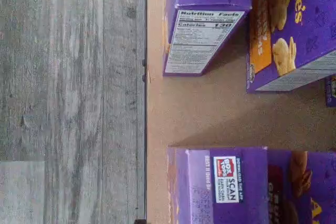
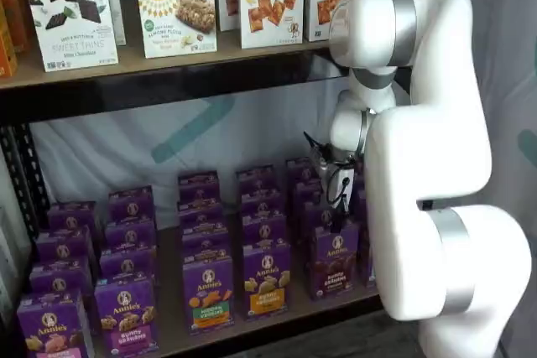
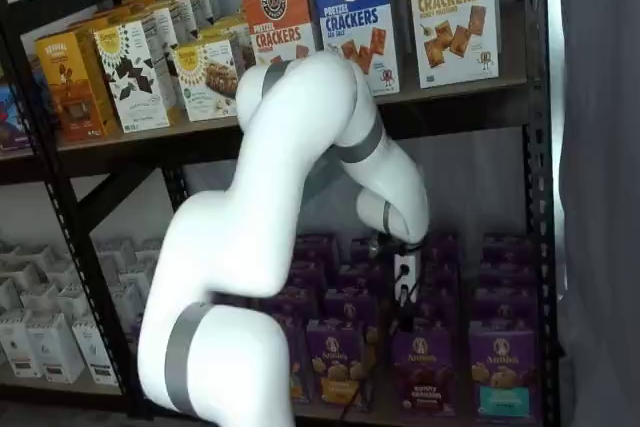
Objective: Pick up the purple box with a brown patch in the center, on the bottom shelf, the fifth box from the left
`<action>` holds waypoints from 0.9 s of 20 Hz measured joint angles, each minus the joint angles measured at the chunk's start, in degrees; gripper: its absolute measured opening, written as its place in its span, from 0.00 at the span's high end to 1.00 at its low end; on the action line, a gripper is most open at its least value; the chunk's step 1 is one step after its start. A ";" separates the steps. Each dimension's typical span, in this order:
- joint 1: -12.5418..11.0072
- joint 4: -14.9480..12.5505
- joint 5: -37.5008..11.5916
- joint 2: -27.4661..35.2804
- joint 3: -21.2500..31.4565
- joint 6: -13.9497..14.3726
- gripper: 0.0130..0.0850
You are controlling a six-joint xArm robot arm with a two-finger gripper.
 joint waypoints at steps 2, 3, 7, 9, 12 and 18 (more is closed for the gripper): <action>0.16 -5.89 0.46 -0.86 1.29 5.19 0.00; 0.37 -8.29 0.23 -1.71 2.69 7.39 0.00; 0.91 -9.58 -1.56 -3.65 6.45 8.94 0.00; 1.12 -10.04 -2.36 -4.20 7.69 9.53 0.00; 1.36 -9.32 -3.01 -4.55 8.57 9.08 0.00; 1.52 -8.27 -2.71 -3.88 7.70 8.34 0.00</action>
